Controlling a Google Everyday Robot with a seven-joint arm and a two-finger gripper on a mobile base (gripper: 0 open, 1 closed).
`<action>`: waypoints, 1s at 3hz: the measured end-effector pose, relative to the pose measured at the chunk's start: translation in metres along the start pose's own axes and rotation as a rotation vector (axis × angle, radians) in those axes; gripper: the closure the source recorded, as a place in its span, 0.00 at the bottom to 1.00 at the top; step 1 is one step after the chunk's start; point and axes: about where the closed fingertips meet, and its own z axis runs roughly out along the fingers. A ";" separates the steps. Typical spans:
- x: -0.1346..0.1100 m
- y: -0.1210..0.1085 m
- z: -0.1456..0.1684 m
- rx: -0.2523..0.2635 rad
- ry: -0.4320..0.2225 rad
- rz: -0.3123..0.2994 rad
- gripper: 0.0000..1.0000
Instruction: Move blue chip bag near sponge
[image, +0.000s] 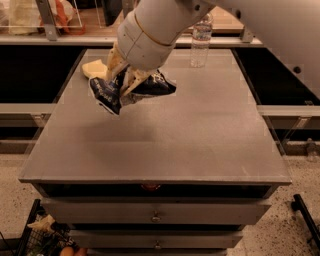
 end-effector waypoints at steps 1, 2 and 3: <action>0.018 -0.014 0.007 0.033 0.014 -0.028 1.00; 0.046 -0.041 0.020 0.083 0.042 -0.060 1.00; 0.073 -0.062 0.034 0.127 0.088 -0.046 1.00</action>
Offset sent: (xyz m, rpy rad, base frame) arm 0.1115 0.0269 0.0044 0.0706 -0.1764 0.0090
